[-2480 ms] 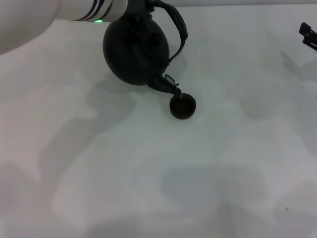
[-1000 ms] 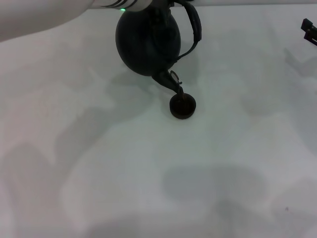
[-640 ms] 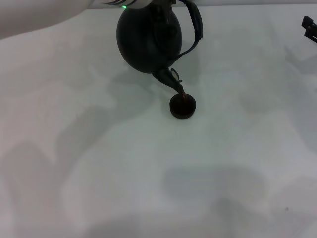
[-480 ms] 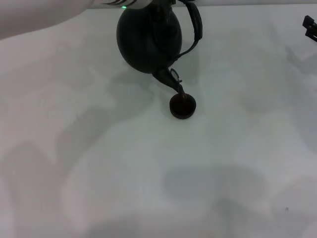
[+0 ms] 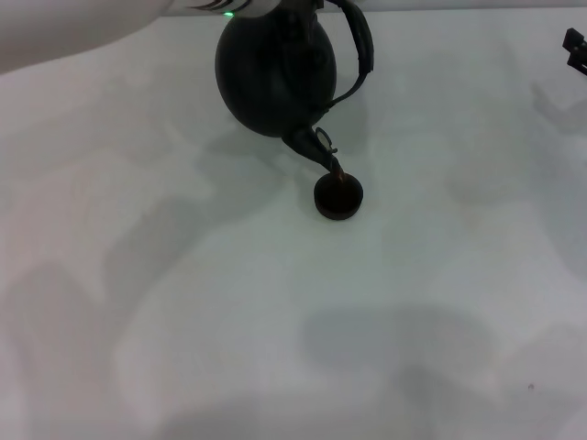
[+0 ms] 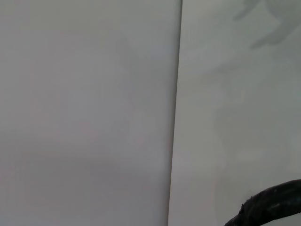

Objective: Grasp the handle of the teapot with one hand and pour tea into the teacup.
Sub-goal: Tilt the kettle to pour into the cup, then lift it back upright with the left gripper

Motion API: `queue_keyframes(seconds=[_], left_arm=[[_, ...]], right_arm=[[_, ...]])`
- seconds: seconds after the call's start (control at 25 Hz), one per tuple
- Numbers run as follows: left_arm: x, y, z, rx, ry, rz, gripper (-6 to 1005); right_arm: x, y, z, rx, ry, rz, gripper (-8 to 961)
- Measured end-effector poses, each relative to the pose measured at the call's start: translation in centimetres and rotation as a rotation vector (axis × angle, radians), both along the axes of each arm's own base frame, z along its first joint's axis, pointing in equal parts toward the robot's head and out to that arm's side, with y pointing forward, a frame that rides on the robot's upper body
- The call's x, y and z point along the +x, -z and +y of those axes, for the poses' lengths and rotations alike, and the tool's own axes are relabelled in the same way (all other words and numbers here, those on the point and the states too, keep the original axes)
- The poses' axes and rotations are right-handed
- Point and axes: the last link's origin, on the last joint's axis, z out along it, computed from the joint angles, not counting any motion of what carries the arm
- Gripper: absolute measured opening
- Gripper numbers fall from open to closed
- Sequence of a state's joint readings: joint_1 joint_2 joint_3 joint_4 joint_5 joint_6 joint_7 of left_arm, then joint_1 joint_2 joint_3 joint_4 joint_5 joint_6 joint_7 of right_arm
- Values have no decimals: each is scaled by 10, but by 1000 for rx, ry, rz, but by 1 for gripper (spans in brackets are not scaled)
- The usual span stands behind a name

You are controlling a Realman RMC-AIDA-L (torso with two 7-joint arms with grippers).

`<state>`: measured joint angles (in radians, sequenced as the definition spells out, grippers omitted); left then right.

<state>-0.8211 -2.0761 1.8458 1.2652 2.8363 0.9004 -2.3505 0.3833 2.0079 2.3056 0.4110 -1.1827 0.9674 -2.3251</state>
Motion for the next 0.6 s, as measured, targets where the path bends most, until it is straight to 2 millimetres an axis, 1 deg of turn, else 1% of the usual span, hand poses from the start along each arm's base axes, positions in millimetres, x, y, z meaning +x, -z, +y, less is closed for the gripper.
queue_keyframes(seconds=[0.32, 0.6], left_arm=[[-11, 0, -4, 11, -64, -44, 104], [-20, -7, -14, 42, -148, -147, 104]], right_arm=[[4, 1, 0, 6, 21, -20, 868], [5, 0, 1, 7, 29, -24, 868]])
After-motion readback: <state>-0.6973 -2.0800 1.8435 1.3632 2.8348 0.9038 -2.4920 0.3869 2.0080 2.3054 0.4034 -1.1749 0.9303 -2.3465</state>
